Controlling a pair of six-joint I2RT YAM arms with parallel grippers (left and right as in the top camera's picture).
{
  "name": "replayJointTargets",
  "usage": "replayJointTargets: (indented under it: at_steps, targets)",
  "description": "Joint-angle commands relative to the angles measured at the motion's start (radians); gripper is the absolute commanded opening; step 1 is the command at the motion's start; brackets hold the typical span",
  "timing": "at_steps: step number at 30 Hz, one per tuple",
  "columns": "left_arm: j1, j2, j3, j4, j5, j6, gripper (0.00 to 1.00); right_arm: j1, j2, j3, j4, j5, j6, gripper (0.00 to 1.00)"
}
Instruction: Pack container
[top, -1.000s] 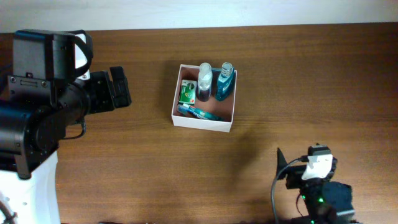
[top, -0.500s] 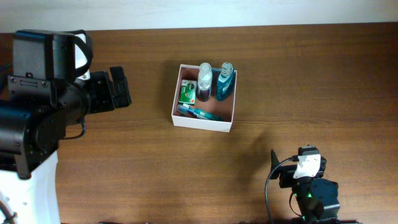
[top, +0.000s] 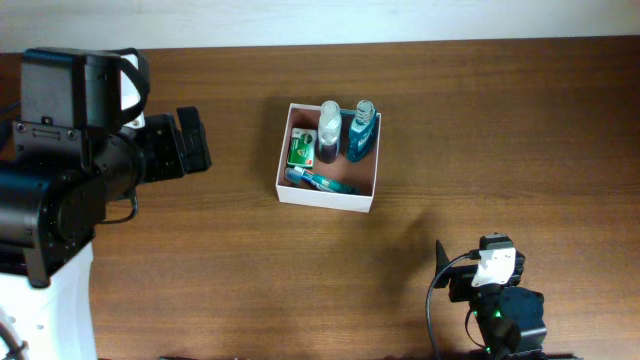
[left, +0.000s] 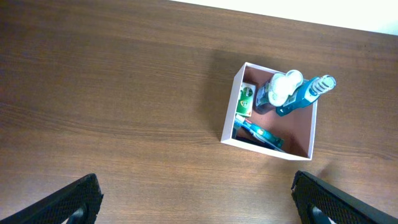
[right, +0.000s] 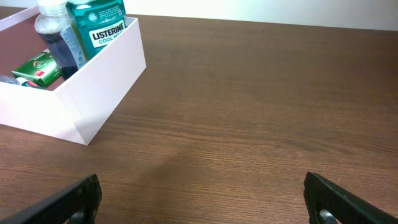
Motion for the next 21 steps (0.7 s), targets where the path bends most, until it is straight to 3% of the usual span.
replayJointTargets:
  at_steps: [1, 4, 5, 8, 10, 15, 21]
  targets:
    - [0.008, -0.018, -0.018, 0.0, -0.01, 0.012, 0.99, -0.008, -0.012, -0.009, 0.005, -0.005, 0.006, 0.99]
    - [0.011, -0.096, -0.132, 0.0, -0.022, 0.013, 0.99, -0.008, -0.012, -0.009, 0.005, -0.005, 0.006, 0.99]
    - [0.015, -0.151, -0.216, 0.035, -0.105, 0.015, 0.99, -0.008, -0.012, -0.009, 0.005, -0.005, 0.006, 0.99]
    - [0.074, -0.301, -0.457, 0.253, -0.156, 0.016, 0.99, -0.008, -0.012, -0.009, 0.005, -0.005, 0.006, 0.99]
    - [0.127, -0.418, -0.646, 0.43, -0.132, 0.028, 0.99, -0.008, -0.012, -0.009, 0.005, -0.005, 0.006, 0.99]
    - [0.235, -0.746, -1.136, 0.819, 0.026, 0.204, 0.99, -0.008, -0.012, -0.009, 0.005, -0.005, 0.006, 0.99]
    - [0.245, -1.092, -1.637, 1.052, 0.053, 0.235, 0.99, -0.008, -0.012, -0.009, 0.005, -0.005, 0.006, 0.99]
